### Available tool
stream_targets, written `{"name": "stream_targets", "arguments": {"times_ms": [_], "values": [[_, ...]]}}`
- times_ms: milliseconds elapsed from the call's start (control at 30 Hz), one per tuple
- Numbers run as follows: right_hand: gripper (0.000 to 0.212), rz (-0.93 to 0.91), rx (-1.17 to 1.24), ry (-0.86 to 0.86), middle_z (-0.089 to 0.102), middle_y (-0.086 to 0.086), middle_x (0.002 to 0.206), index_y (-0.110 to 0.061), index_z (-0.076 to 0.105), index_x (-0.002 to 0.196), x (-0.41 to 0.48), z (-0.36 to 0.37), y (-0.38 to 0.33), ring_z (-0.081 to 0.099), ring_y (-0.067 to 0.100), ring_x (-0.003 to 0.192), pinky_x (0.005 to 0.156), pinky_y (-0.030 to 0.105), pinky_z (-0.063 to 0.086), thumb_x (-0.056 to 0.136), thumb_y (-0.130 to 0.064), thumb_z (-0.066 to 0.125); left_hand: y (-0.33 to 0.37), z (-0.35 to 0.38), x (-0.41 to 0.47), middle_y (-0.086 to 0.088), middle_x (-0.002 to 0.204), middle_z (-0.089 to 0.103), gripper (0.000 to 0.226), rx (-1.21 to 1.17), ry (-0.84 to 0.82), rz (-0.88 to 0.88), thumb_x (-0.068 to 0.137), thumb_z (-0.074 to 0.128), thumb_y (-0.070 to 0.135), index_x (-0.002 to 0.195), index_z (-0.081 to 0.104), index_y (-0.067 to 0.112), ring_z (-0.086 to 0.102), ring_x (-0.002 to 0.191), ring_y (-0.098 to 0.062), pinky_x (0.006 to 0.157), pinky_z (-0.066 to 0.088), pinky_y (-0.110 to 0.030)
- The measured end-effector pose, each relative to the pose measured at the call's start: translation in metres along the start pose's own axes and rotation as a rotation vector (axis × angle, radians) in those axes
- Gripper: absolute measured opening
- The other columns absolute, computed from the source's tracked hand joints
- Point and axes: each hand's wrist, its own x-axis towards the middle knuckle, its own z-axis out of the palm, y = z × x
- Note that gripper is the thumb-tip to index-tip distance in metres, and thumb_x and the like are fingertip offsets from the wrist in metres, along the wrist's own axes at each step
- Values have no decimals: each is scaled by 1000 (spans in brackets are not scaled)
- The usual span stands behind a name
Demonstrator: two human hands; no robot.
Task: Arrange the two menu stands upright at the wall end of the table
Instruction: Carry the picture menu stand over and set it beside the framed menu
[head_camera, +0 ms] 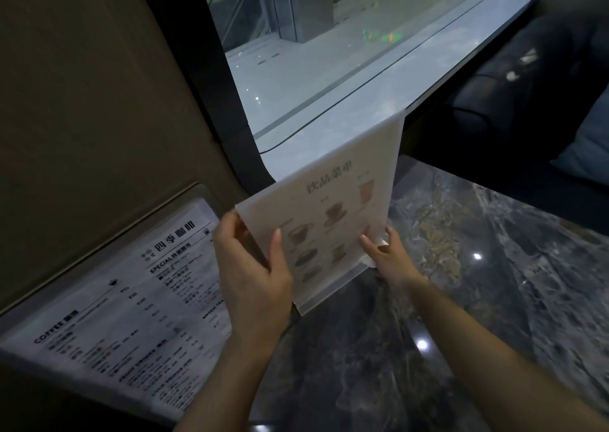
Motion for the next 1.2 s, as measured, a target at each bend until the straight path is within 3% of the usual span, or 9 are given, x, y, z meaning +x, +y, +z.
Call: {"name": "stream_targets", "arguments": {"times_ms": [67,133,267,400,533,700,867,1100,1200], "values": [[72,-9,4,9,44,14,138,-12,18,140,-5,3,3,56,15,106,78,20,51,85,-27,61,8,0,13,-3,117,41,52,22,38,111,84,63,8,125,33,17,45,107,-8,88,40,-8],[83,11,35,-16,37,8,143,-15,6,144,-8,7,6,53,4,101,73,11,47,84,-27,63,17,0,29,-1,113,43,48,83,14,156,84,63,9,125,38,13,43,101,-3,85,38,-8],[103,55,117,-87,19,-1,151,-26,-14,142,-13,14,4,32,16,131,103,31,36,79,-30,67,22,-4,55,3,90,49,17,315,-137,201,85,62,10,101,58,5,46,81,-13,68,34,-23],[112,54,127,-177,23,-11,141,-34,-21,138,-13,24,2,34,1,118,89,16,41,74,-36,71,22,-5,67,1,84,46,9,366,-174,248,85,60,6,91,56,2,42,80,-19,66,26,-20],[121,43,117,-215,13,-3,155,-34,-25,136,-7,38,0,28,16,135,111,44,30,68,-39,75,16,-5,66,-13,82,59,15,520,-127,360,84,63,12,95,59,2,47,77,-30,68,31,-33],[135,54,57,-251,22,-4,153,-37,-22,137,-2,50,-7,34,17,133,110,46,31,48,-62,77,8,-2,73,-16,84,61,21,661,-60,434,83,65,16,99,62,3,52,81,-34,69,30,-38],[123,16,18,-243,14,-5,155,-33,-18,139,-2,56,-9,25,15,137,113,43,25,60,-53,74,-3,0,82,-17,88,62,21,647,-50,431,84,63,17,100,61,4,47,88,-32,75,35,-46],[111,-20,38,-249,11,-4,155,-29,-19,140,0,67,-6,19,13,138,114,41,23,75,-31,71,-7,-1,92,-19,86,62,16,569,-86,451,86,60,14,96,61,1,41,89,-28,77,25,-40],[110,-8,69,-254,10,-10,151,-30,-23,138,0,69,-4,17,4,132,112,31,22,78,-27,69,-5,-2,97,-19,87,61,17,619,-134,463,88,57,15,97,61,2,45,87,-31,77,26,-43]]}}
